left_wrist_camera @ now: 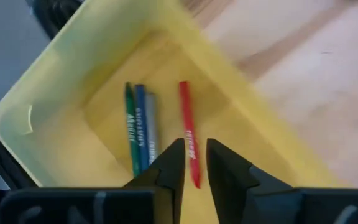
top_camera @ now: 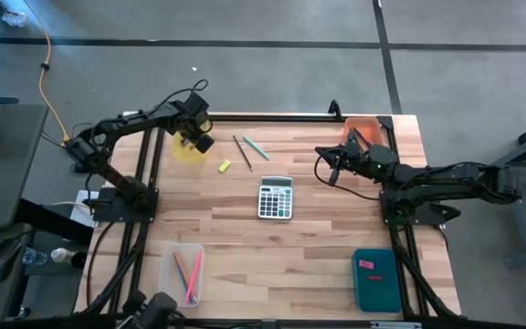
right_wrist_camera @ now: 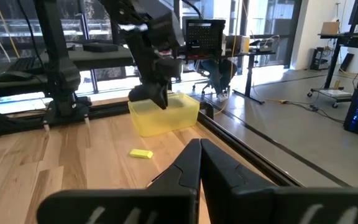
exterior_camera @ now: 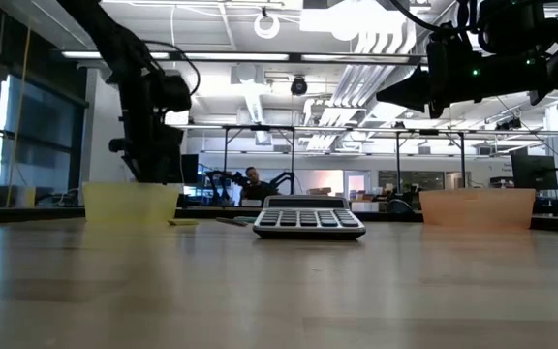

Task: Sort crayons/erasers/pens/pencils in bins
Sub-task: Put the black colored pencil into the transparent bin

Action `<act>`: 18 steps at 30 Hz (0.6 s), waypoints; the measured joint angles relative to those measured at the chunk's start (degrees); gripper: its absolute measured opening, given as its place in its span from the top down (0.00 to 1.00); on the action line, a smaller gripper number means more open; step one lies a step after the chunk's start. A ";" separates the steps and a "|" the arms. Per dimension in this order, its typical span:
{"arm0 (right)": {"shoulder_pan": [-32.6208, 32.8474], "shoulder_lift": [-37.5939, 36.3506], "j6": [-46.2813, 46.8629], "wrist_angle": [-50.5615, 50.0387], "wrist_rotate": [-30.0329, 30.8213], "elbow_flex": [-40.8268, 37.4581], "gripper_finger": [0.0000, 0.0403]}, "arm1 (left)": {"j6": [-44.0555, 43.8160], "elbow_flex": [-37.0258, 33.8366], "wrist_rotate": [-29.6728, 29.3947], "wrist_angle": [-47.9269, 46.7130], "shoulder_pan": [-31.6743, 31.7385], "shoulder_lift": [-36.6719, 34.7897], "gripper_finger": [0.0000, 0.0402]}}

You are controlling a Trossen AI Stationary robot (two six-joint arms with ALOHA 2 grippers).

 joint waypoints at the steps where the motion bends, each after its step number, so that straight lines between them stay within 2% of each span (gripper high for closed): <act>1: 0.00 0.00 0.01 0.00 0.00 0.00 1.00 | 0.15 -0.02 -0.02 -0.39 -0.84 -1.07 0.88; 8: 0.00 0.00 0.01 0.02 0.00 0.00 1.00 | 2.72 -0.02 0.02 -0.94 -9.71 -9.76 0.98; 12: 0.00 0.00 0.01 0.02 0.00 0.00 1.00 | 2.60 -0.03 0.35 0.78 -16.57 -13.33 1.00; 16: 0.00 0.00 0.01 0.02 0.00 0.00 1.00 | 3.52 -3.67 0.87 8.32 -23.87 -15.55 1.00; 18: 0.00 0.00 0.01 0.04 0.00 0.00 1.00 | 5.74 -7.11 3.63 13.67 -26.82 -16.07 1.00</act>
